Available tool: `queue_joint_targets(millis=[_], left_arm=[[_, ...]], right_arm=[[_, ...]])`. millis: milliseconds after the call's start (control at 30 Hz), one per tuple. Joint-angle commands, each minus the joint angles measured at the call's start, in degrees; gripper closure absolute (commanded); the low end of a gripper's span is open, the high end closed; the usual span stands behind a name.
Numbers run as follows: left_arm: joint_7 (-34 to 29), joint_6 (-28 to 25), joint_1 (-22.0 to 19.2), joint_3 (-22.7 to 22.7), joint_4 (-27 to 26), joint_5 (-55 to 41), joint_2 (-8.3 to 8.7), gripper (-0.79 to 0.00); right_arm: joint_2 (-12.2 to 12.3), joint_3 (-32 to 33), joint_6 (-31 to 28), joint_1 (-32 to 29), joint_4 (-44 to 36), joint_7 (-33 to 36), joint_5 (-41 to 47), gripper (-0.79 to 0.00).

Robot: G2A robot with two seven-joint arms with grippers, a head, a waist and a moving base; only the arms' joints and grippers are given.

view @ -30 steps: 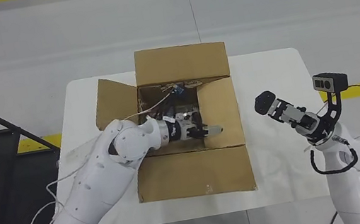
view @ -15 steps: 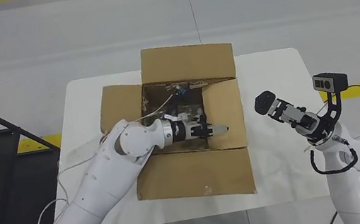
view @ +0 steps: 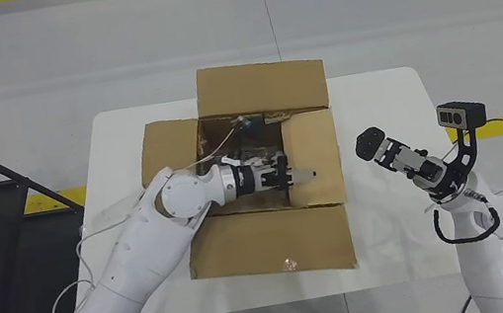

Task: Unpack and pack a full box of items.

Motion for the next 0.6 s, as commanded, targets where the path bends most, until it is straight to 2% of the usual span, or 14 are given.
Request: queue_joint_targets(millis=[0, 300, 567], left_arm=[[0.0, 0.2, 0.3, -0.4, -0.9, 0.3, 0.12, -0.785], [0.8, 1.7, 1.6, -2.8, -6.9, 2.0, 0.73, -0.785], [2.2, 3.9, 1.2, -3.9, -12.2, 3.8, 0.78, -0.785]], right_arm=[[0.0, 0.0, 0.0, 0.0, 0.0, 0.0, 0.0, -0.785], [0.0, 0.0, 0.0, 0.0, 0.0, 0.0, 0.0, -0.785], [0.6, 1.2, -1.3, -2.6, -3.0, -3.8, 1.0, -0.785]])
